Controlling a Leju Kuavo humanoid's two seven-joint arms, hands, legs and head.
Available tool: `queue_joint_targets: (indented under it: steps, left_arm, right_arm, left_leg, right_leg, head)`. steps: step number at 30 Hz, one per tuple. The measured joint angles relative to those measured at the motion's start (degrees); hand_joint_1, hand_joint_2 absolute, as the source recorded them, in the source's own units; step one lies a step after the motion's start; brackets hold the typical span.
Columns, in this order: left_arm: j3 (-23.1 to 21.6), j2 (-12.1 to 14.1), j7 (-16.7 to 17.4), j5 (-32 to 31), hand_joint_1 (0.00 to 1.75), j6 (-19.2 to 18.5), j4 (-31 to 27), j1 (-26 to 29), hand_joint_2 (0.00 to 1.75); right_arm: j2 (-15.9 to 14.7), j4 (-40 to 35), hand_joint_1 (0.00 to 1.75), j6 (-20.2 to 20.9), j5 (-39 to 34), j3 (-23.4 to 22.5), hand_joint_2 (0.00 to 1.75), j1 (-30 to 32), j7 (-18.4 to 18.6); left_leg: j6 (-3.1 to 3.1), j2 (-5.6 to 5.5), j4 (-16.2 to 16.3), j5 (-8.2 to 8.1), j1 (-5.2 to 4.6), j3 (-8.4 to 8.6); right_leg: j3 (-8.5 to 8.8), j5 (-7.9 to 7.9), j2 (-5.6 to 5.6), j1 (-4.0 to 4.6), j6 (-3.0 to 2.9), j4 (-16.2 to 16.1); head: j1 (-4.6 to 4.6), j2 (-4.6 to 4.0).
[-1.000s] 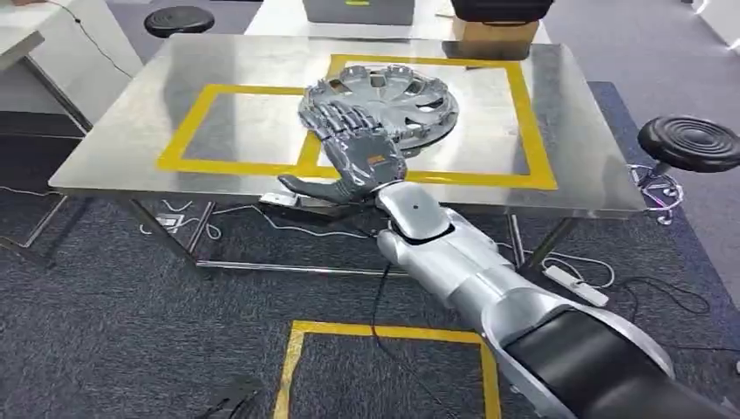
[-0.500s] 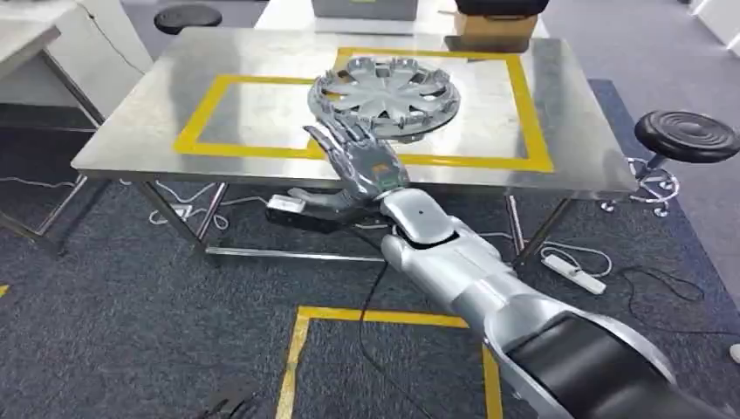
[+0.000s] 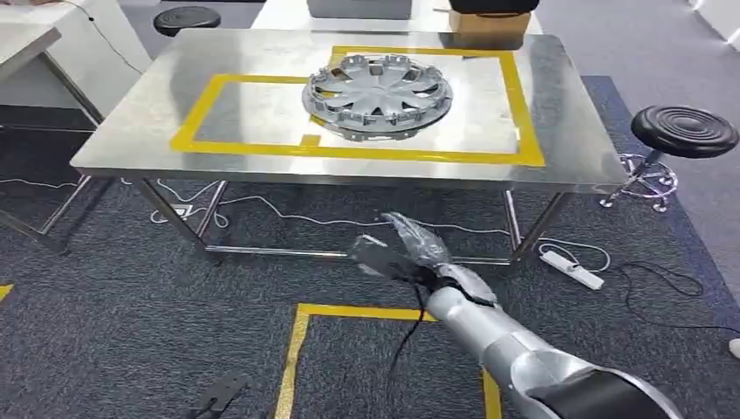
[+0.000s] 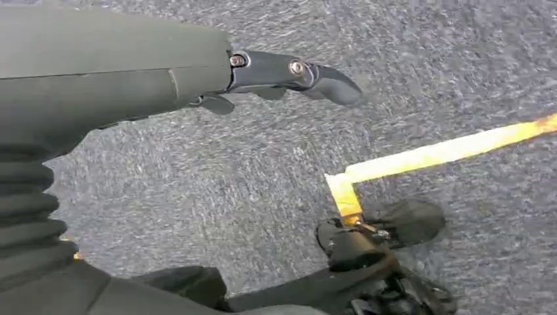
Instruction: Take the parts from the cabinet and place them on the table.
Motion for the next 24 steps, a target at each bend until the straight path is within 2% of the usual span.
queue_joint_targets:
  steps: [2, 5, 6, 9, 10, 12, 19, 24]
  left_arm:
    - [0.02, 0.26, -0.02, 0.0, 0.0, 0.24, 0.0, 0.45, 1.75]
    - [0.0, 0.33, -0.02, 0.0, 0.0, 0.26, 0.0, 0.45, 1.75]
    - [0.0, 0.35, -0.02, 0.0, 0.0, 0.26, 0.0, 0.46, 0.0]
    - [0.0, 0.46, 0.94, -0.02, 0.0, -0.09, 0.0, 0.51, 0.0]
    - [0.0, 0.48, 1.27, -0.02, 0.0, -0.33, 0.0, 0.65, 0.0]
    - [0.02, 0.52, 1.6, 0.04, 0.0, -0.74, 0.0, 1.13, 0.0]
    - [1.23, 0.92, 1.77, 3.1, 0.0, -4.85, 0.0, 2.67, 0.0]
    - [2.32, 0.98, 1.77, 4.07, 0.0, -4.74, 0.0, 3.61, 0.0]
  right_arm:
    - [-0.74, 0.63, 0.0, 0.33, -0.76, -2.42, 1.75, 1.74, -1.29]
    - [-1.31, 1.4, 0.0, 0.5, -0.87, -4.72, 1.75, 2.97, -1.35]
    - [-1.42, 1.46, 0.0, 0.67, -1.25, -5.09, 1.75, 3.11, -1.03]
    - [-2.25, 2.31, 0.0, 2.58, -6.56, -8.24, 1.75, 4.56, 2.21]
    - [-2.59, 2.86, 0.0, 3.64, -8.72, -9.84, 0.0, 5.89, 2.17]
    - [-3.54, 3.87, 0.0, 4.74, -12.16, -12.9, 0.0, 9.14, 2.32]
    - [-4.52, 8.15, 0.0, 6.01, -24.38, -26.43, 0.0, 21.72, 8.04]
    - [-4.48, 10.08, 0.0, 3.56, -27.25, -33.26, 0.0, 27.52, 12.42]
  left_leg:
    - [0.06, -0.01, 0.0, 0.06, -0.08, -0.3]
    - [0.21, 0.04, 0.01, 0.16, -0.17, -0.5]
    - [0.22, 0.04, 0.01, 0.17, -0.17, -0.5]
    - [0.3, 0.03, 0.01, 0.13, -0.17, -0.47]
    - [0.32, -0.03, 0.01, 0.12, -0.17, -0.48]
    - [0.34, -0.22, 0.01, 0.11, -0.2, -0.5]
    - [0.49, -0.26, 0.01, -0.07, -0.33, -0.59]
    - [0.46, -0.25, 0.01, -0.12, -0.33, -0.58]
  right_leg:
    - [-0.24, 0.21, 0.09, -0.04, 0.17, -0.01]
    - [-0.46, 0.29, 0.2, -0.17, 0.27, -0.02]
    - [-0.5, 0.29, 0.18, -0.2, 0.27, -0.03]
    - [-0.8, 0.21, 0.05, -0.22, 0.34, -0.11]
    - [-0.72, 0.15, -0.07, -0.22, 0.41, -0.13]
    - [-0.62, 0.09, -0.21, -0.22, 0.44, -0.15]
    - [-0.34, 0.09, -0.17, -0.32, 0.53, -0.18]
    - [-0.37, -0.01, -0.17, -0.31, 0.46, -0.18]
  head:
    - [0.0, 0.0]
    - [0.0, 0.0]
    - [0.0, 0.0]
    - [-0.02, 0.0]
    - [0.02, 0.0]
    - [0.02, 0.0]
    - [-0.02, 0.0]
    - [0.0, 0.0]
